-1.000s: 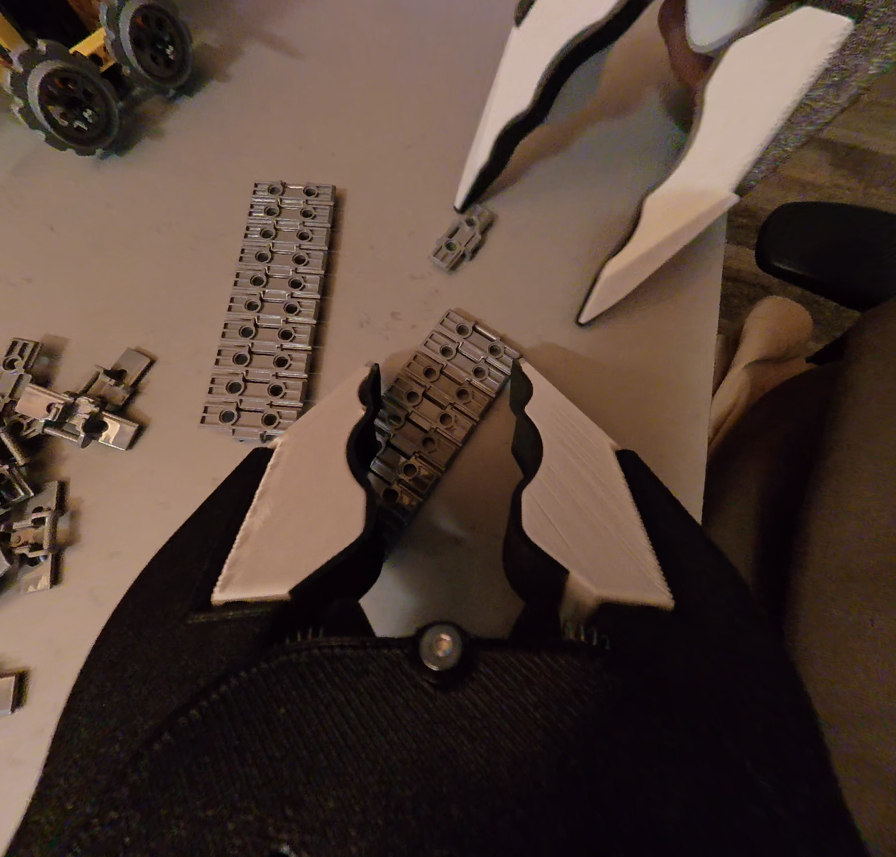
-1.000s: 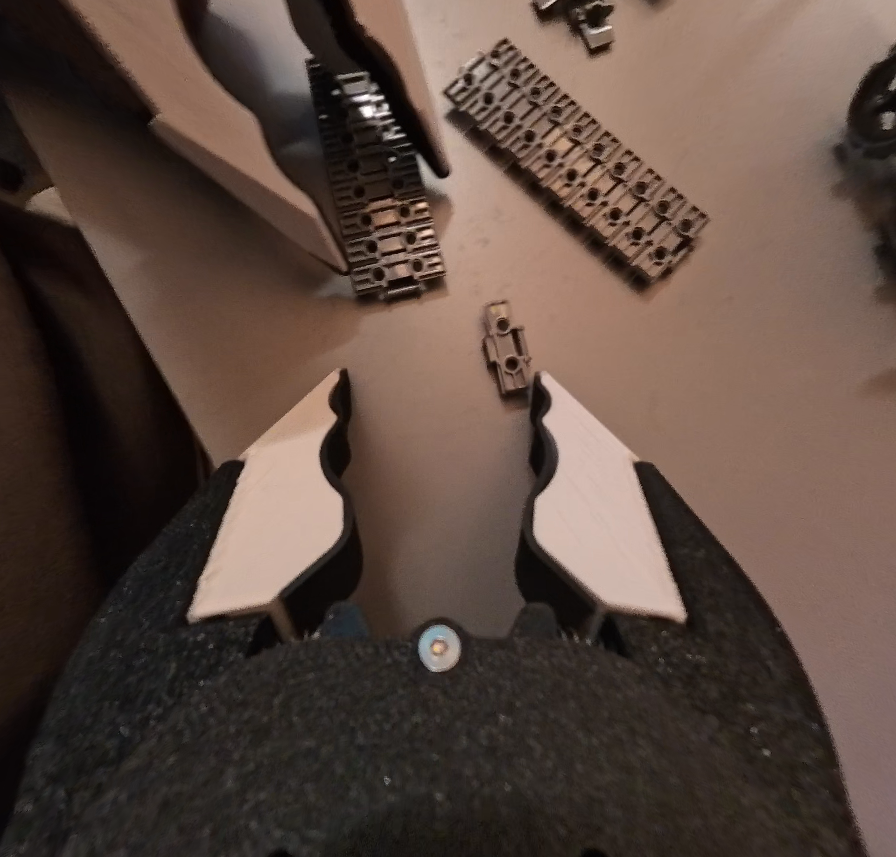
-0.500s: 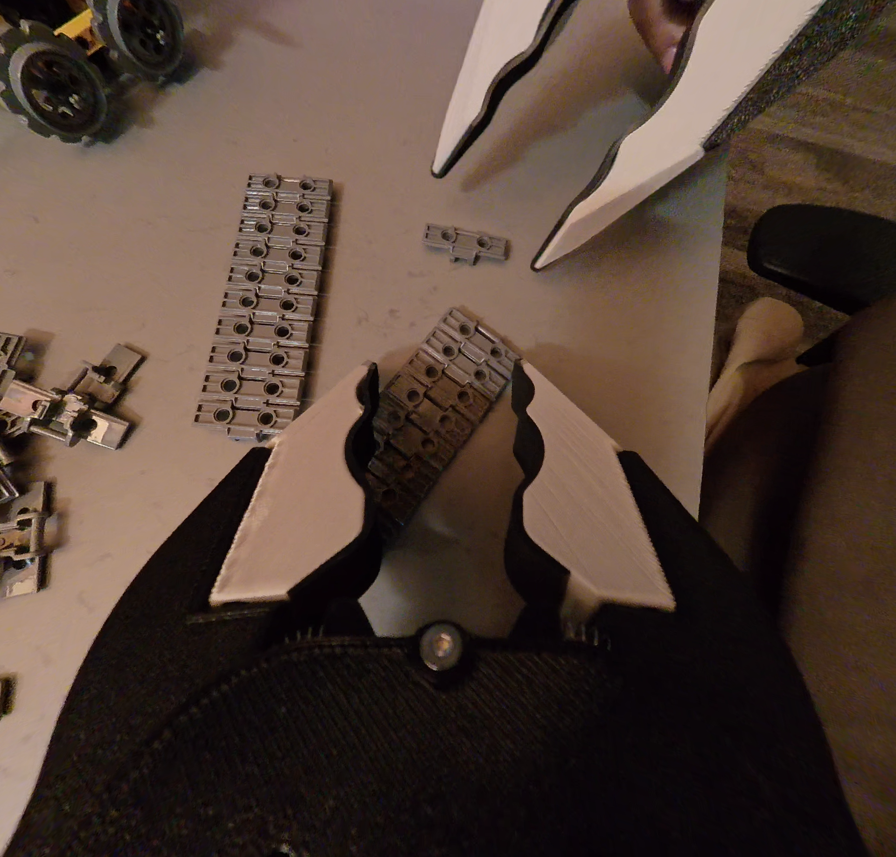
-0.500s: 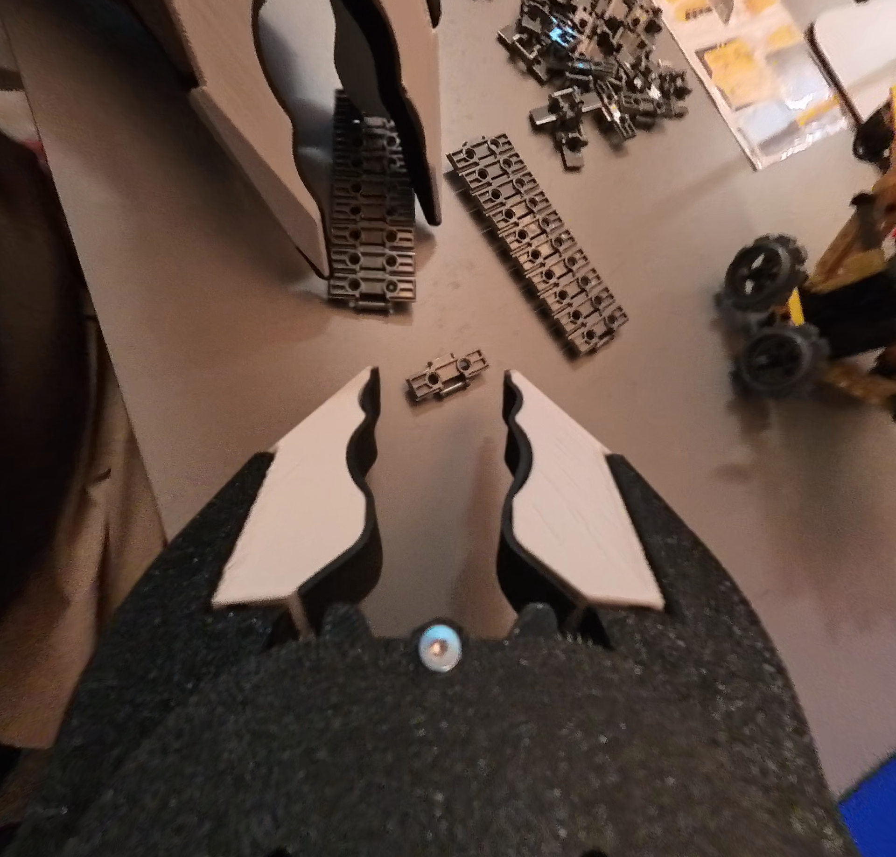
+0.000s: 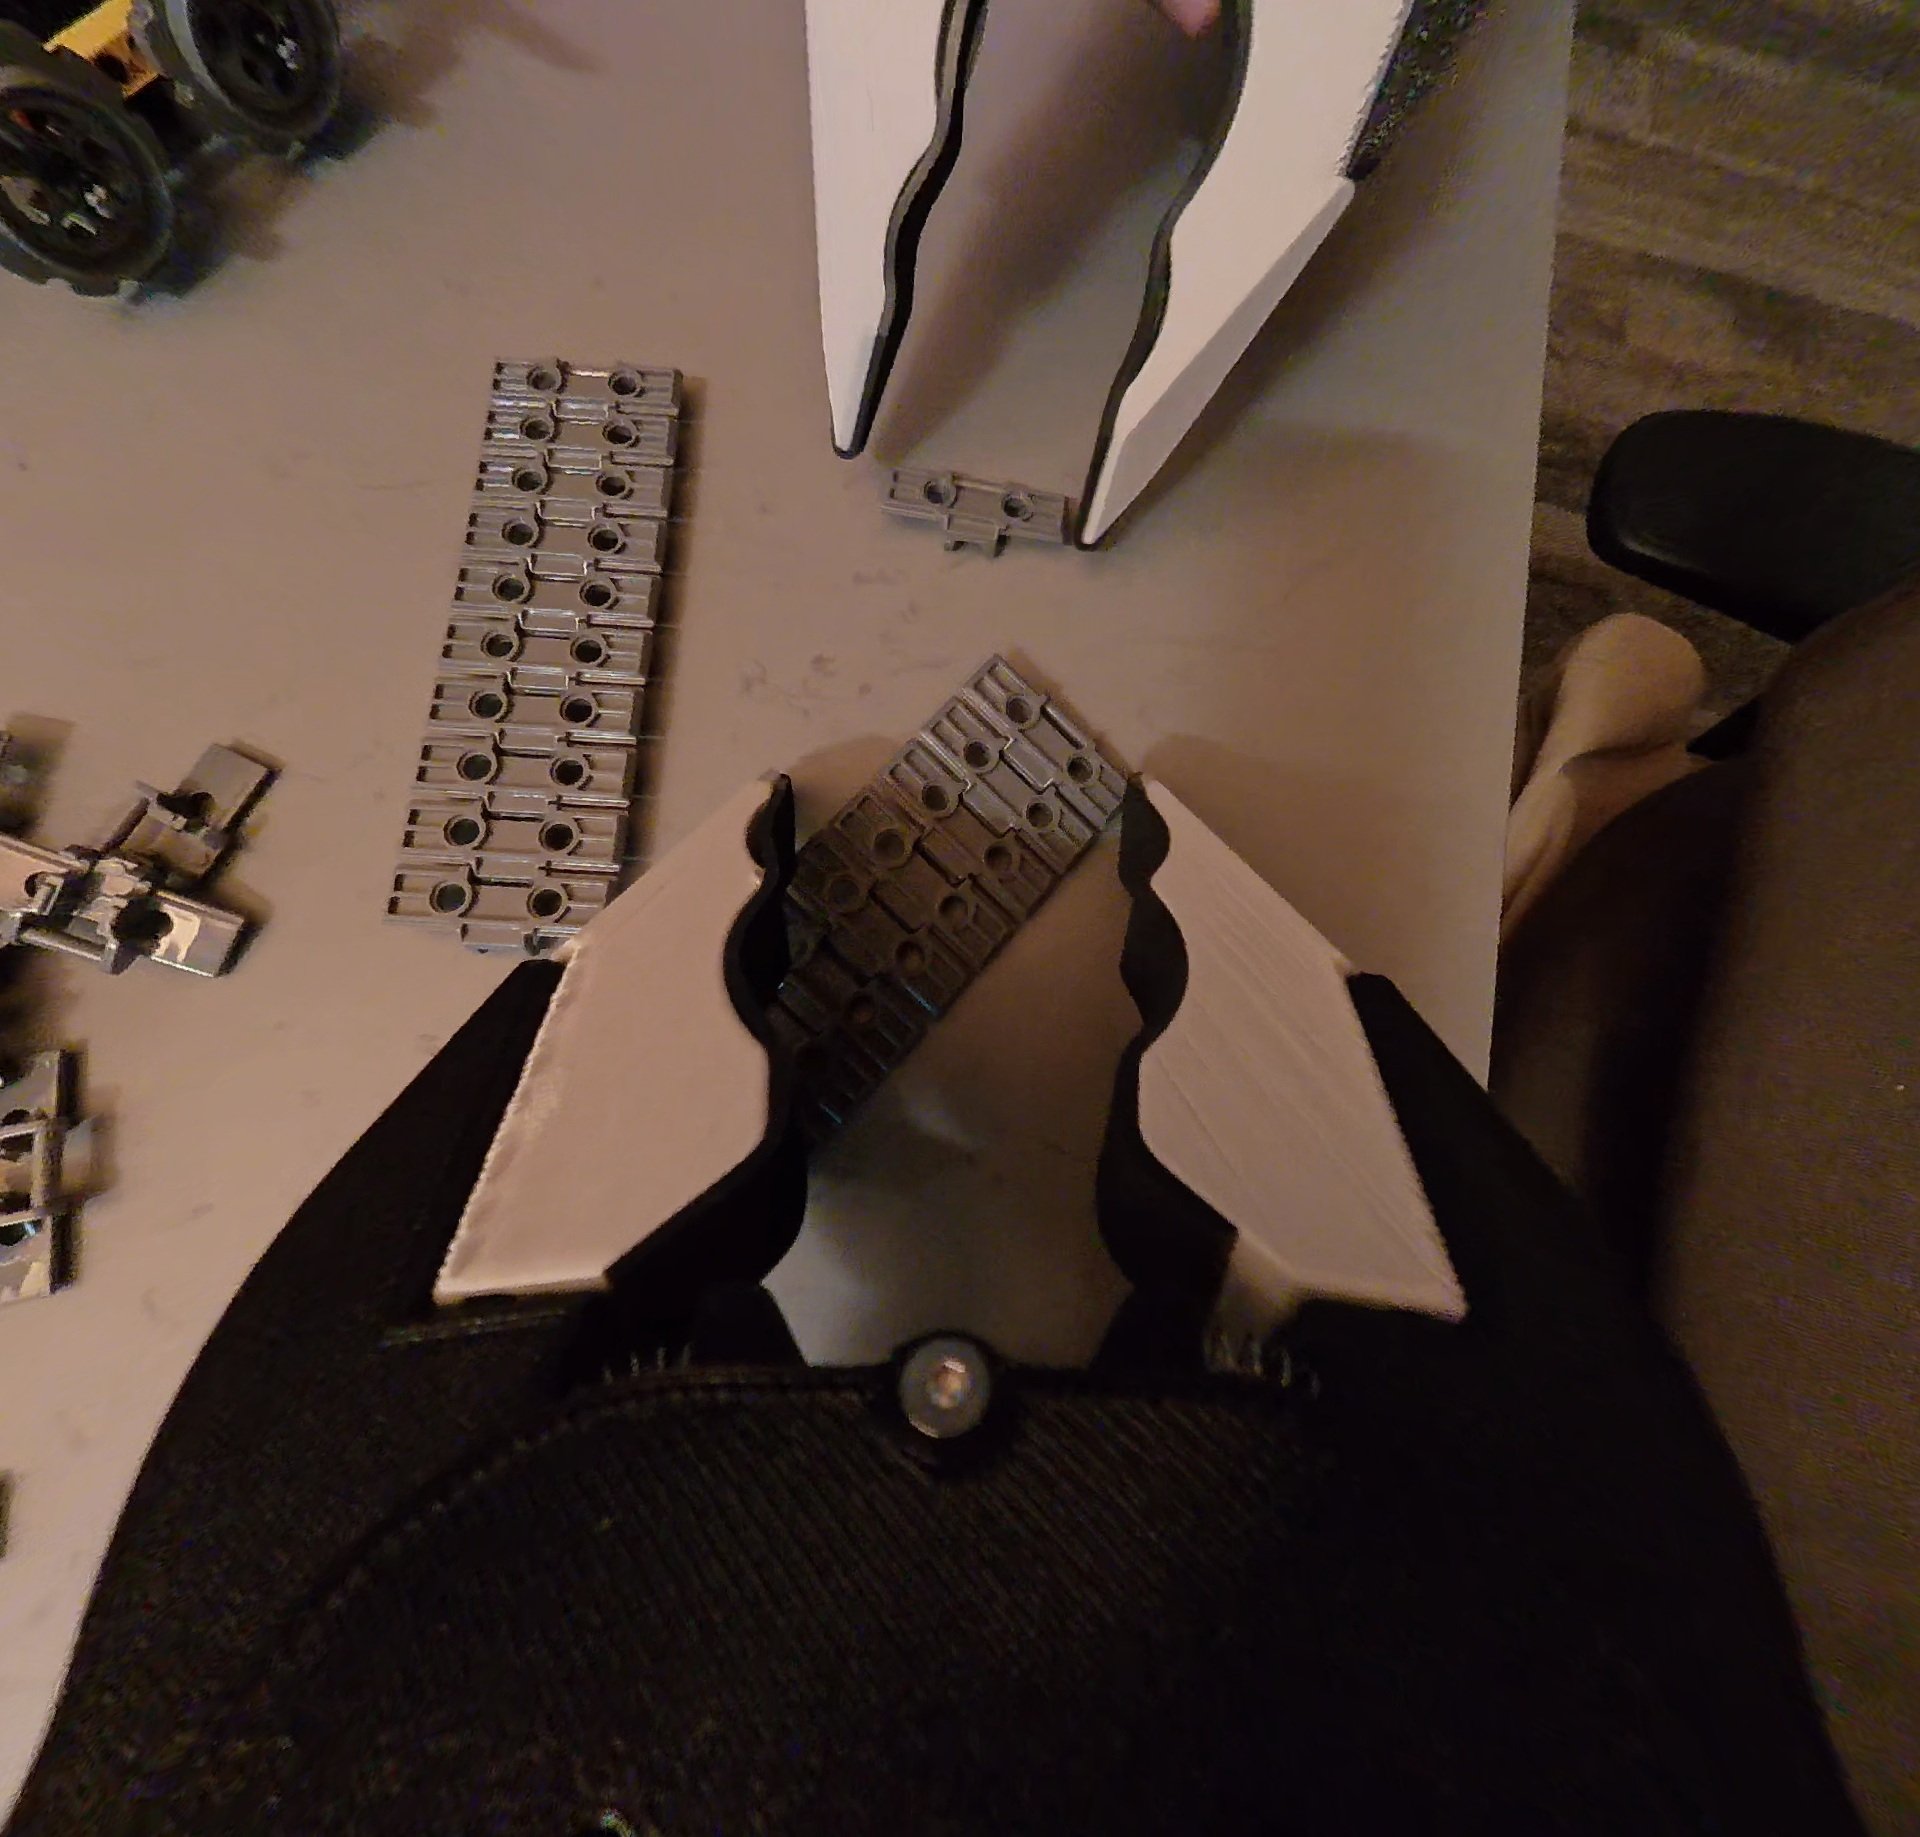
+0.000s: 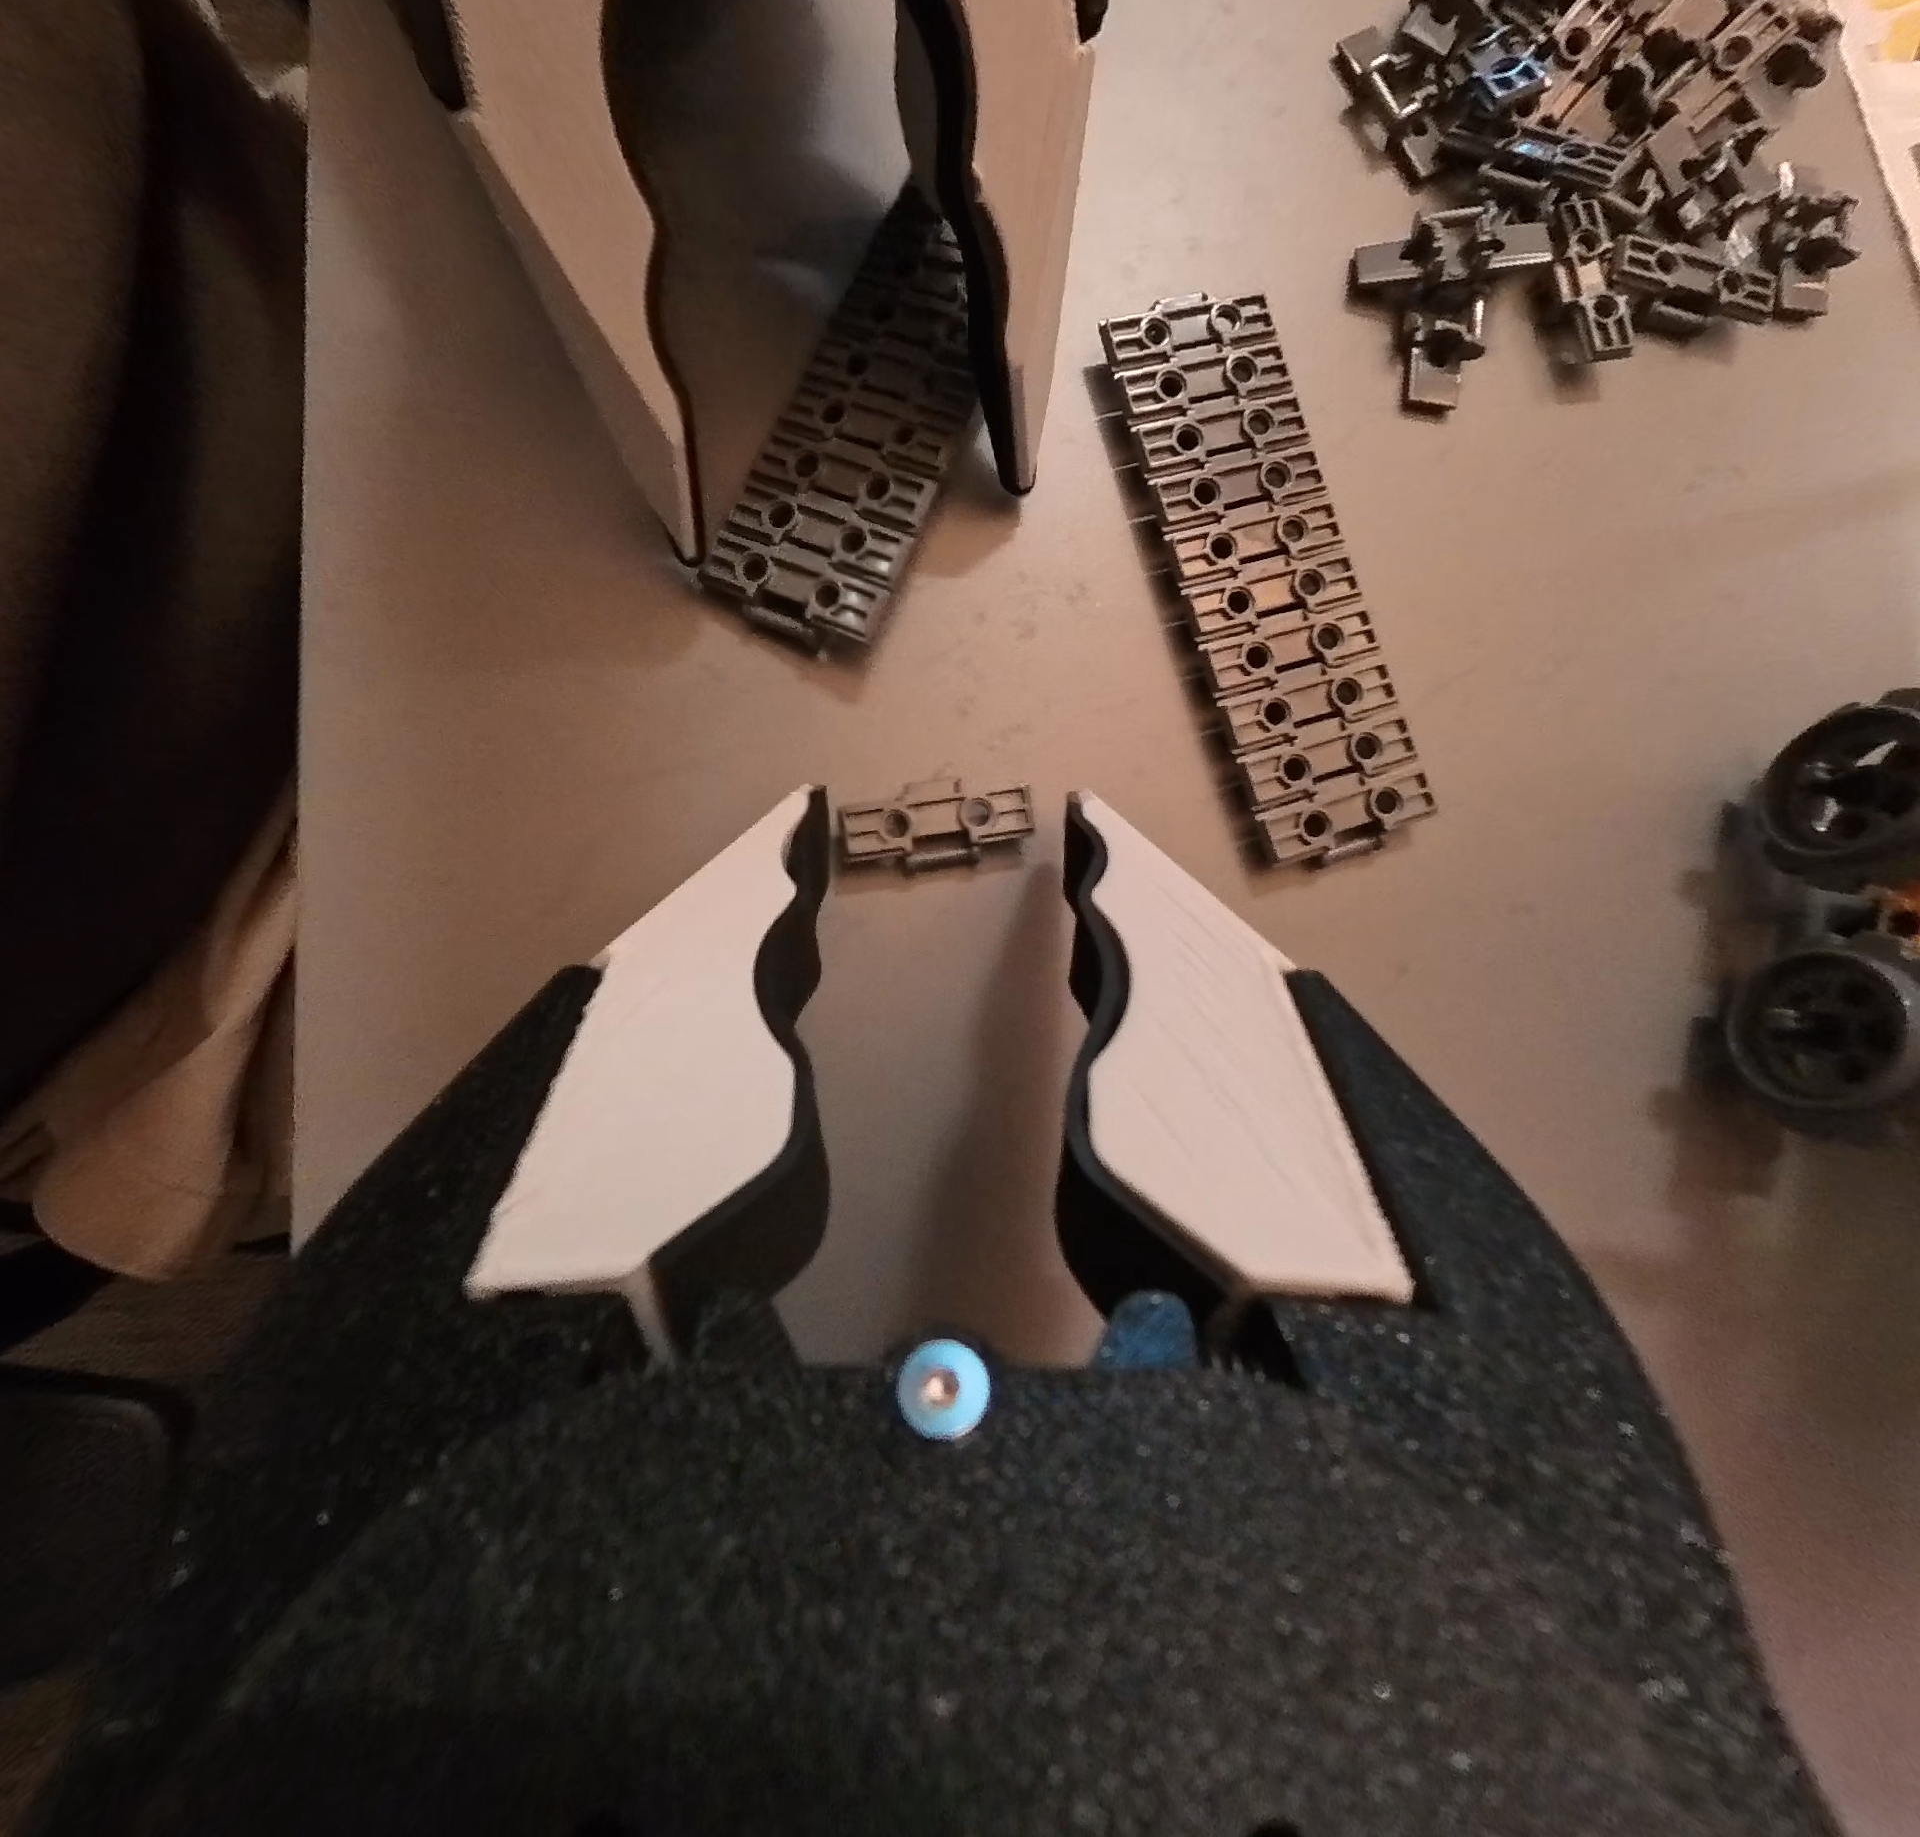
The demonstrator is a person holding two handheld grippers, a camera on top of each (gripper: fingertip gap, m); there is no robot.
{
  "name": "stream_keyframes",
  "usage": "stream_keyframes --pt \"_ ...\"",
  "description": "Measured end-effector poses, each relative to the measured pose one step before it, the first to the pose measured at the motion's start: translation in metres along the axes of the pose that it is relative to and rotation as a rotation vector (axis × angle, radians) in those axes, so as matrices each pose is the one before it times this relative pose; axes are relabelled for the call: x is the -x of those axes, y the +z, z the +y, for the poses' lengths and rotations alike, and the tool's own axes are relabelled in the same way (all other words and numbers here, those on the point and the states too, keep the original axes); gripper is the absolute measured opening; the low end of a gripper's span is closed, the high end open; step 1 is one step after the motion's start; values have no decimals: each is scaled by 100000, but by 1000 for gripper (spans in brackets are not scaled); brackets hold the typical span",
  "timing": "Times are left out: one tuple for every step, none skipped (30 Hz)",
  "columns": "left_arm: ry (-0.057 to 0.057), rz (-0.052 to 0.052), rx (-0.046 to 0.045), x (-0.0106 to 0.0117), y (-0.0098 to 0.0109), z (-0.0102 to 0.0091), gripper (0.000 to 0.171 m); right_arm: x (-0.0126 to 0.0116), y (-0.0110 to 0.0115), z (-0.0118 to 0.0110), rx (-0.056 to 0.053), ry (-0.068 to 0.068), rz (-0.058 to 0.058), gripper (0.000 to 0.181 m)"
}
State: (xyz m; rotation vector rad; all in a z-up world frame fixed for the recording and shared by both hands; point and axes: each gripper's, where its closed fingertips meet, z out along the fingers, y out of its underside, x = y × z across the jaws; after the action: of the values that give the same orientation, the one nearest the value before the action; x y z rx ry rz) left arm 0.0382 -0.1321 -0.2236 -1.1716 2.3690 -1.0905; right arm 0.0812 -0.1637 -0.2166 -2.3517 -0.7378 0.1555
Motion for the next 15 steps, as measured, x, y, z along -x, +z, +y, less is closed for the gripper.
stream_keyframes --pt "-91 307 -33 -28 -9 -10 63 -92 52 112 545 205 -437 45" --pt "146 221 24 -35 -2 5 64 -46 61 147 546 601 -539 44" --pt "380 159 27 -59 2 7 64 36 93 159 636 1360 -1005 43" --pt "510 78 24 -61 7 4 65 85 89 155 571 1771 -1290 43" --pt "700 -3 -52 -78 -12 -8 65 106 98 119 268 1444 -1130 43" --pt "853 50 -205 -95 -24 -21 66 112 83 82 -132 680 -713 41" --pt "800 154 -250 -106 -26 -25 66 -32 42 17 -520 -41 512 39" --pt "611 47 -244 -70 -20 -33 66 13 -12 8 -435 -430 390 34" --pt "216 56 -88 -28 -6 -12 66 50 -23 15 -242 -191 173 30" --pt "-213 191 207 0 20 21 66 24 -7 -2 -191 176 230 30" --pt "-331 101 164 26 18 18 66 89 -2 -31 -322 409 -64 30" --pt "-164 176 -52 -7 -7 0 66 137 -2 -98 -666 505 -359 30" --pt "-171 -28 -204 28 -25 -23 66 104 16 -106 -707 618 52 30" --pt "-78 -163 -276 25 -27 -38 66 77 18 -76 -408 774 473 30" --pt "166 -196 -221 4 -31 -26 65 123 42 -42 -117 952 505 30"
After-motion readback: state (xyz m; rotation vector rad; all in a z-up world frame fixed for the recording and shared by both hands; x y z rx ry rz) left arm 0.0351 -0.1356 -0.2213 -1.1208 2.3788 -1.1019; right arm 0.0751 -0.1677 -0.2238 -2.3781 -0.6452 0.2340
